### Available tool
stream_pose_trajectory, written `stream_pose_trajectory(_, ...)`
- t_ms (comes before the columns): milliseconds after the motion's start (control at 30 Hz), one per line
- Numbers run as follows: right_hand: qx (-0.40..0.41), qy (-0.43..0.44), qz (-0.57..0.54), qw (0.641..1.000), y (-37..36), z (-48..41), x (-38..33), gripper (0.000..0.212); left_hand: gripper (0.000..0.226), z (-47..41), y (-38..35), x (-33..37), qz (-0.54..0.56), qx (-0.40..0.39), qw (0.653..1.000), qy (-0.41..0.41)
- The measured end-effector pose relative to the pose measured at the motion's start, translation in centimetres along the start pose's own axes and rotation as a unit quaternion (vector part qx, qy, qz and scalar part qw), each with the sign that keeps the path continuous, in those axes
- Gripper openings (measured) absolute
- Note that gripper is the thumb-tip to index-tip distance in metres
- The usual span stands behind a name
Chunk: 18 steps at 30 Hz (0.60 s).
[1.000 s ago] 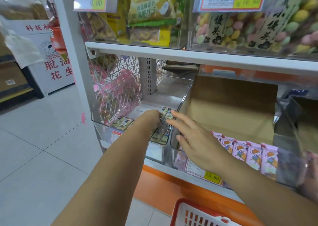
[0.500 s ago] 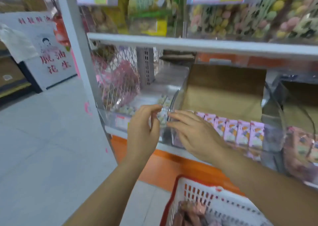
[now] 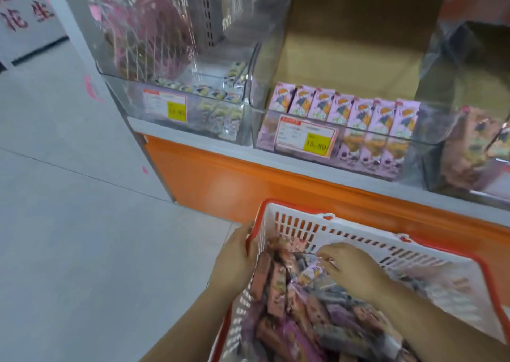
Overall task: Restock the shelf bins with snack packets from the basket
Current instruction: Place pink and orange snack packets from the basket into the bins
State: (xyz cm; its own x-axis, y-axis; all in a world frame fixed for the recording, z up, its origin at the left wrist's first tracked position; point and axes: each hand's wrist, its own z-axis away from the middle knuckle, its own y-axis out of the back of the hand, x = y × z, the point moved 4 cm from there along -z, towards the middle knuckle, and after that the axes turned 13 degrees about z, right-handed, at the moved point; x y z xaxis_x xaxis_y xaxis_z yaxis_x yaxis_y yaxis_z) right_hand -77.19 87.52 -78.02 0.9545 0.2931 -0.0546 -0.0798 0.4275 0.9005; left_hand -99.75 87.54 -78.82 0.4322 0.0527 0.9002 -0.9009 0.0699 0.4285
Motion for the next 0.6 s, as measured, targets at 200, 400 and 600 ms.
stream_pose_trajectory(200,-0.124,-0.094,0.027,0.988,-6.9,-1.6,4.1,0.051,0.041,0.1,0.0,-0.6,-0.017,0.036,0.999,0.003)
stream_pose_trajectory(400,-0.126,-0.086,0.149,0.977,-9.9,-2.2,4.9,0.057,0.040,-0.1,-0.3,-1.4,-0.030,0.028,0.999,0.017)
stream_pose_trajectory(600,-0.119,-0.103,0.083,0.984,-7.8,-2.2,5.6,0.039,0.041,0.0,-0.3,-0.9,-0.053,0.023,0.998,0.020)
